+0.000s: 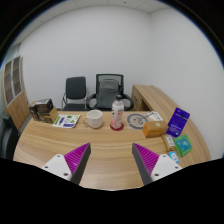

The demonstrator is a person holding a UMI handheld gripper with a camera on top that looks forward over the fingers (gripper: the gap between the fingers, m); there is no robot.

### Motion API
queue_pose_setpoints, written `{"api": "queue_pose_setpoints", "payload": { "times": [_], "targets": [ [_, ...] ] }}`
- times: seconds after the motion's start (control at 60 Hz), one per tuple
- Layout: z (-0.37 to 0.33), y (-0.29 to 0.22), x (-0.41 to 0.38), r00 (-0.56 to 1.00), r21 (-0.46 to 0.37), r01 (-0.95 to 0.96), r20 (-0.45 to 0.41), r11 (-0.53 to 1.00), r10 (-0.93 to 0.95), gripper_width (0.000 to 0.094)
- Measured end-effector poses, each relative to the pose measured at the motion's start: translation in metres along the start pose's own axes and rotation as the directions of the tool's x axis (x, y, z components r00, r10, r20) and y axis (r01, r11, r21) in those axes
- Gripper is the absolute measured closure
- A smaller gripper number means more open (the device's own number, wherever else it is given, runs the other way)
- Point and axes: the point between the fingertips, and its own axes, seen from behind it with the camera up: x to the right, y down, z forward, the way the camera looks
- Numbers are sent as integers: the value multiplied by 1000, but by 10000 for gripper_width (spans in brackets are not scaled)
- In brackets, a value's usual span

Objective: Pour water

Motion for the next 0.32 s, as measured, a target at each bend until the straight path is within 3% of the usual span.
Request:
{"api": "queue_pose_setpoints", "payload": {
  "times": [0.317],
  "targets": [
    [-21, -2, -1, 999, 4, -6, -37, 1000, 6, 79]
  ]
}}
